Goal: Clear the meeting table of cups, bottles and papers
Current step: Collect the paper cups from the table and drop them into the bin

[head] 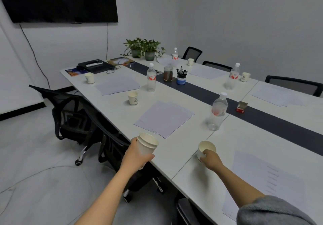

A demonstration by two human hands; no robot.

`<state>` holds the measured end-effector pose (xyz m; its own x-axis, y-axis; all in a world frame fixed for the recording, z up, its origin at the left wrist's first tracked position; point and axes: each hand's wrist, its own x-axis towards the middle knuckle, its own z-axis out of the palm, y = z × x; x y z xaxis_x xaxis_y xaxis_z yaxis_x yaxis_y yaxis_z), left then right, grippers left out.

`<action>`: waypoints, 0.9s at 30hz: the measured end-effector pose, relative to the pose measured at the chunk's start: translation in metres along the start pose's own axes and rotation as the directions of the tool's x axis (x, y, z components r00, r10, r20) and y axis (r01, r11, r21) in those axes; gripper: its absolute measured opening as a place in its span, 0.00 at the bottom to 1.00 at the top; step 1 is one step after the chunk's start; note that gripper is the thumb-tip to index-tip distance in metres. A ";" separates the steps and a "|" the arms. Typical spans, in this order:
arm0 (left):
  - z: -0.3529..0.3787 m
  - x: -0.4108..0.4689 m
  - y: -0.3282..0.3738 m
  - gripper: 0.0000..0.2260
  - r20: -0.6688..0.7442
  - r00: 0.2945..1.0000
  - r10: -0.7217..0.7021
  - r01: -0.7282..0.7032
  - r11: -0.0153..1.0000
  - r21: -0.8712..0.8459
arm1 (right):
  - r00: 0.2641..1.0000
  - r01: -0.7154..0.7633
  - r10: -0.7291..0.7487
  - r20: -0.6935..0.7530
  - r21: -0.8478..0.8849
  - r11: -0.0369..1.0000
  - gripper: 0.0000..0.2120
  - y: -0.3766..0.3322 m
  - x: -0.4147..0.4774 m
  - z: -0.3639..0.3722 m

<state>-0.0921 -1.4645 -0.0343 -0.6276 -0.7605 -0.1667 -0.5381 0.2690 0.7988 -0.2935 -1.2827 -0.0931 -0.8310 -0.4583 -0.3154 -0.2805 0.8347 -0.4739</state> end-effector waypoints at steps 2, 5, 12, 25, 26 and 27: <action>-0.004 0.004 -0.002 0.25 -0.003 1.000 -0.004 0.004 1.000 0.011 | 0.999 -0.005 0.007 -0.040 0.050 0.999 0.15 -0.010 -0.001 -0.005; -0.015 0.011 -0.006 0.24 0.013 1.000 0.012 -0.013 1.000 0.023 | 0.991 0.063 -0.046 -0.125 0.134 0.989 0.07 -0.043 -0.008 -0.017; -0.035 0.022 -0.011 0.34 0.056 0.995 0.086 -0.089 0.995 0.052 | 0.887 0.404 -0.294 -0.355 0.291 0.867 0.10 -0.131 -0.046 -0.041; -0.073 0.021 -0.019 0.26 0.075 0.976 0.203 -0.197 0.977 -0.078 | 0.810 0.586 -0.533 -0.246 0.292 0.756 0.05 -0.187 -0.091 -0.027; -0.076 0.019 -0.019 0.27 0.074 0.973 0.218 -0.210 0.973 -0.096 | 0.802 0.597 -0.551 -0.232 0.275 0.754 0.05 -0.190 -0.093 -0.024; -0.079 0.018 -0.019 0.27 0.075 0.970 0.232 -0.224 0.969 -0.108 | 0.789 0.614 -0.574 -0.219 0.256 0.747 0.05 -0.192 -0.094 -0.022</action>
<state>-0.0484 -1.5304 -0.0071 -0.7757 -0.6308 -0.0192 -0.3200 0.3668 0.8735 -0.1720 -1.3929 0.0459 -0.6001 -0.7739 0.2024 -0.5962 0.2641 -0.7581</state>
